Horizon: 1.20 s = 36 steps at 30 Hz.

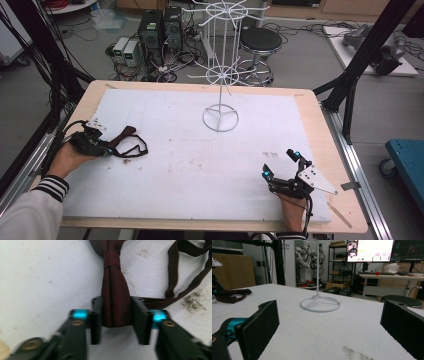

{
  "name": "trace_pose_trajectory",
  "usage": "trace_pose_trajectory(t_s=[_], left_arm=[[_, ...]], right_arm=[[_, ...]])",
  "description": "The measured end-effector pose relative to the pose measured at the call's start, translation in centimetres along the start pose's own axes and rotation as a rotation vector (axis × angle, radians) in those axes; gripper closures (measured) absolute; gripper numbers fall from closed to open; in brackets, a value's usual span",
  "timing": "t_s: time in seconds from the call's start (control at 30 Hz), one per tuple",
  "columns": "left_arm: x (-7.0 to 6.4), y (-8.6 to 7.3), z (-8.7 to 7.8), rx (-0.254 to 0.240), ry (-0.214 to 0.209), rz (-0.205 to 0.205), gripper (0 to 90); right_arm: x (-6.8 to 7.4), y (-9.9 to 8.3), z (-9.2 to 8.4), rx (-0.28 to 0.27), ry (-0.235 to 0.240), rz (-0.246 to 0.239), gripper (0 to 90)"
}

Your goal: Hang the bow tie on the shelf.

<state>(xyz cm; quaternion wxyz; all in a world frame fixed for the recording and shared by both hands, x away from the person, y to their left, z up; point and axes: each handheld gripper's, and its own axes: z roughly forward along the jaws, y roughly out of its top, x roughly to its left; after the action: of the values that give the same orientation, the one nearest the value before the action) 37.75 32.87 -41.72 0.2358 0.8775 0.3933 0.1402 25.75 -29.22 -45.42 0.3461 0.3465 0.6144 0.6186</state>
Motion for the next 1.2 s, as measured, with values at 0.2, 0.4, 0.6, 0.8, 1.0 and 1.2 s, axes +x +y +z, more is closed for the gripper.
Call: trace_pose_trajectory(t_s=[0.2,0.4,0.6,0.8,1.0,1.2], left_arm=[[-0.3,0.0,-0.3,-0.003,0.009,0.019,78.9],[-0.5,0.0,-0.8,-0.046,-0.012,0.040,79.4],[-0.8,0.2,-1.4,-0.085,-0.032,0.052,79.5],[-1.0,0.3,-2.3,-0.147,-0.064,0.057,79.5],[-1.5,0.5,-2.9,-0.204,-0.088,0.069,79.5],[-2.1,1.0,-3.2,-0.261,-0.109,0.078,79.4]], right_arm=[[0.0,0.0,0.0,0.000,0.000,0.001,1.3],[0.1,0.0,0.0,0.003,0.001,0.003,1.3],[0.1,0.0,0.0,0.003,0.001,0.005,1.3],[0.0,0.0,0.0,0.003,0.001,0.012,1.3],[0.0,0.1,0.1,0.009,0.001,0.010,1.3],[-0.2,0.2,0.2,0.024,0.004,0.029,1.3]])
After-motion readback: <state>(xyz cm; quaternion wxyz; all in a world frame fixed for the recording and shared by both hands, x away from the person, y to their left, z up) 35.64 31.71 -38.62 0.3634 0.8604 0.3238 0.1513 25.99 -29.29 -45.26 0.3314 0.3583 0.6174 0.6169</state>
